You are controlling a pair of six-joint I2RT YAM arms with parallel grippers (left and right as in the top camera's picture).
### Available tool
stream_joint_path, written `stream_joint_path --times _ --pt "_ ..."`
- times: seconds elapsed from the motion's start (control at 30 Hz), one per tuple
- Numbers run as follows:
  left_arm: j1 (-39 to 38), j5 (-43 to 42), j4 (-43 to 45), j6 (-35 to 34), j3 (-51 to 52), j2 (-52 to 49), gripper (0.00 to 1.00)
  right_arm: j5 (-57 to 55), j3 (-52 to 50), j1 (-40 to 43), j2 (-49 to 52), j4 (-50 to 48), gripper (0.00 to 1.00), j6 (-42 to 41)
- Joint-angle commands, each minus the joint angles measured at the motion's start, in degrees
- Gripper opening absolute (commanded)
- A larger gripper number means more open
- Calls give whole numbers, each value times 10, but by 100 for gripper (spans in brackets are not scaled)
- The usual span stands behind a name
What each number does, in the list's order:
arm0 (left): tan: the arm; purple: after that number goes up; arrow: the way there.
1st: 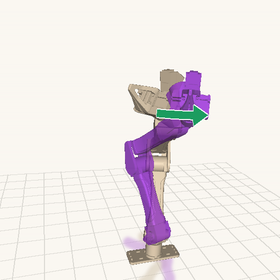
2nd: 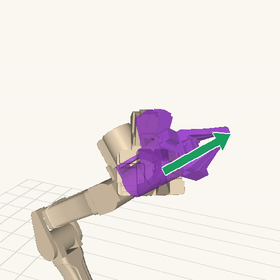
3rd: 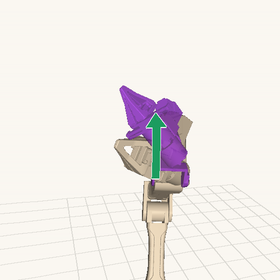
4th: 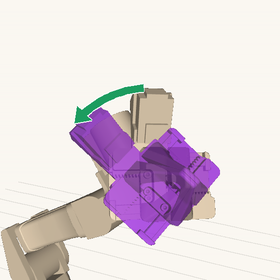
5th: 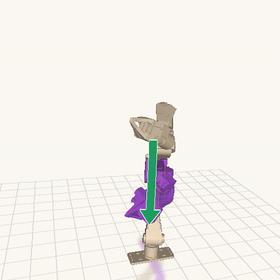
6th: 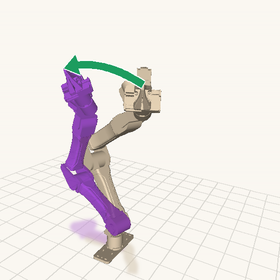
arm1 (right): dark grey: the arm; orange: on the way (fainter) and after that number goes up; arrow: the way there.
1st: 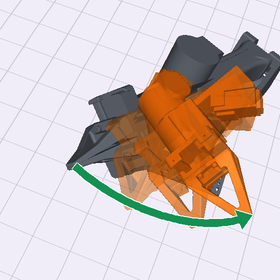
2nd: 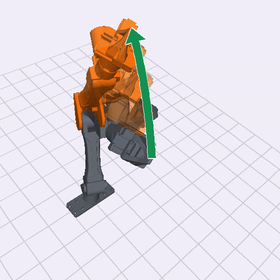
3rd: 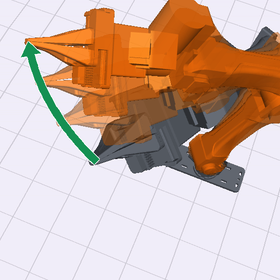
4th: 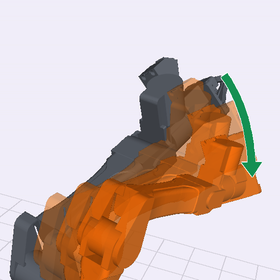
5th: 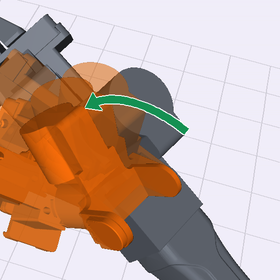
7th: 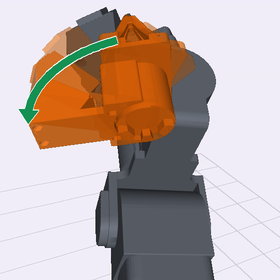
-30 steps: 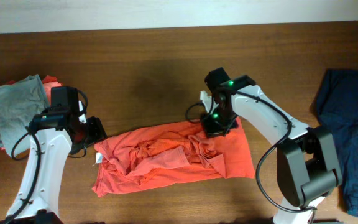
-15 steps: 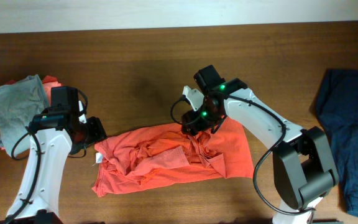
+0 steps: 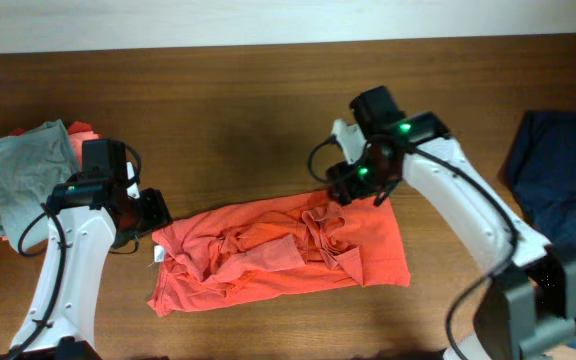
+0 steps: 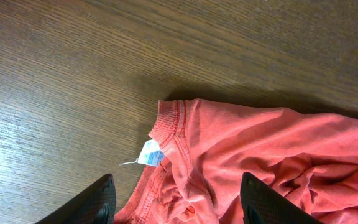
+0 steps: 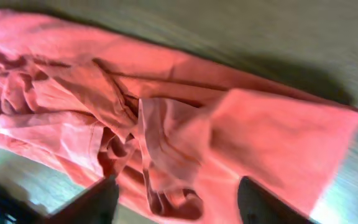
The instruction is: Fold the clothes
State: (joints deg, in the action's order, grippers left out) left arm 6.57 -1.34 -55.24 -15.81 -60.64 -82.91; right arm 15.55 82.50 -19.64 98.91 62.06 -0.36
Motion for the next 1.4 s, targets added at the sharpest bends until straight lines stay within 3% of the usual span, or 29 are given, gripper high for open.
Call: stream_joint_path --times 0.0,0.1,0.33,0.63,1.0,1.17,1.23,1.27,1.37 --pt "3 -4 -1 10 -11 6 64 -28 -1 5 3 17 47 -12" --pt "3 -4 -1 10 -11 6 64 -30 -21 5 15 27 35 -14" --pt "3 -4 0 10 -11 6 64 -108 -107 5 28 -25 29 -65" --pt "3 -4 -1 10 -11 6 64 -33 -143 -3 28 -92 28 -66" --pt "3 -4 -1 14 -11 6 64 33 -144 -78 28 -191 29 -65" --pt "3 -4 -1 14 -11 6 64 56 -143 -113 28 -223 39 -63" --pt "3 -4 -1 14 -11 6 64 55 -141 -116 28 -224 22 -63" --pt "3 -4 -1 14 -11 6 64 53 -136 -114 27 -216 4 -63" --pt "3 -4 -1 14 -11 6 64 52 -107 -89 18 -153 7 -59"
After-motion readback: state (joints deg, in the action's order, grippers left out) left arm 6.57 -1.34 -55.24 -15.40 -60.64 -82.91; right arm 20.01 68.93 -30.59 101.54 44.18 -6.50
